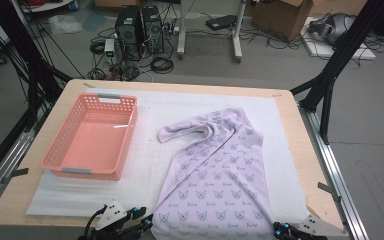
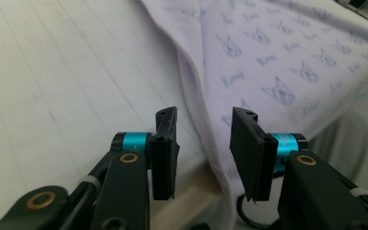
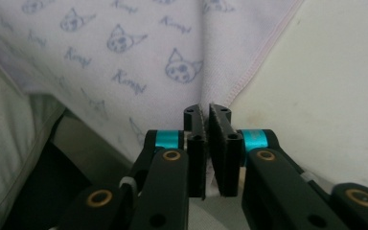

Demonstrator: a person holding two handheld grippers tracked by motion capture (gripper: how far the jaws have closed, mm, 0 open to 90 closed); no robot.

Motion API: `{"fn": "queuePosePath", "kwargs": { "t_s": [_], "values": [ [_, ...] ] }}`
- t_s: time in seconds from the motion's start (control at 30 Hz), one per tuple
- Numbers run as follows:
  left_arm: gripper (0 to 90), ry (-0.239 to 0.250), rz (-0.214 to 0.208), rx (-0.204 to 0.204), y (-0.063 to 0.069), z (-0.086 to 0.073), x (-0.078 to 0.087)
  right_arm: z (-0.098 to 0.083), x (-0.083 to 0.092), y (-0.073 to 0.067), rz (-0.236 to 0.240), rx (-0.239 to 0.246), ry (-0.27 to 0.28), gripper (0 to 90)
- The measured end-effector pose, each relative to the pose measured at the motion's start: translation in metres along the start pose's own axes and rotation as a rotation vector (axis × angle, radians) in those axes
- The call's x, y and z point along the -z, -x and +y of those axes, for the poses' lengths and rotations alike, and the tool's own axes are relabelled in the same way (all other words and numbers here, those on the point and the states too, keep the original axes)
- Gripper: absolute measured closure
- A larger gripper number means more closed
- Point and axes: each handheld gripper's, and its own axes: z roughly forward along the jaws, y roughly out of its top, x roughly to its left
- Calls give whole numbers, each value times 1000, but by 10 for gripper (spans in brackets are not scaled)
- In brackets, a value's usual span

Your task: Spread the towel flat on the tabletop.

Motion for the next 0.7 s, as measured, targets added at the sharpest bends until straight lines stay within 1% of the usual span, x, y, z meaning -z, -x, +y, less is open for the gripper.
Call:
{"fn": "queuePosePath", "kwargs": {
  "t_s": [0.03,0.07,0.1,0.13,0.2,0.23,0.27,0.3,0.37,0.4,0.5,0.57,0.63,0.7],
  "values": [
    [566,3,-3,6,-2,3,-2,2,1,1,-6,0,25,751],
    [567,12,-2,11,-3,5,-4,5,1,1,-13,-10,44,744],
    [562,18,4,0,-5,7,-6,7,0,3,-7,-14,65,723],
    [560,20,2,-5,-6,9,-7,10,-2,4,-12,-19,79,707],
    [556,37,0,-4,-8,13,-9,16,-5,6,-14,-23,99,703],
    [556,40,1,-10,-10,15,-11,19,-7,7,-17,-24,103,700],
    [556,46,2,-8,-10,17,-12,21,-10,8,-23,-21,108,700],
    [555,48,-3,-11,-12,20,-13,23,-12,9,-28,-22,107,699],
    [554,60,-3,1,-15,25,-18,28,-19,14,-42,-27,107,695],
    [551,58,-6,-2,-17,27,-20,30,-22,17,-48,-28,107,690],
    [548,53,-14,25,-21,34,-33,37,-33,27,-58,-43,102,681],
    [547,38,-21,30,-23,39,-43,42,-42,33,-63,-49,96,666],
    [547,20,-29,27,-24,45,-54,46,-51,38,-59,-50,85,660],
    [545,-8,-27,21,-23,50,-66,50,-57,42,-65,-34,66,660]
  ]
}}
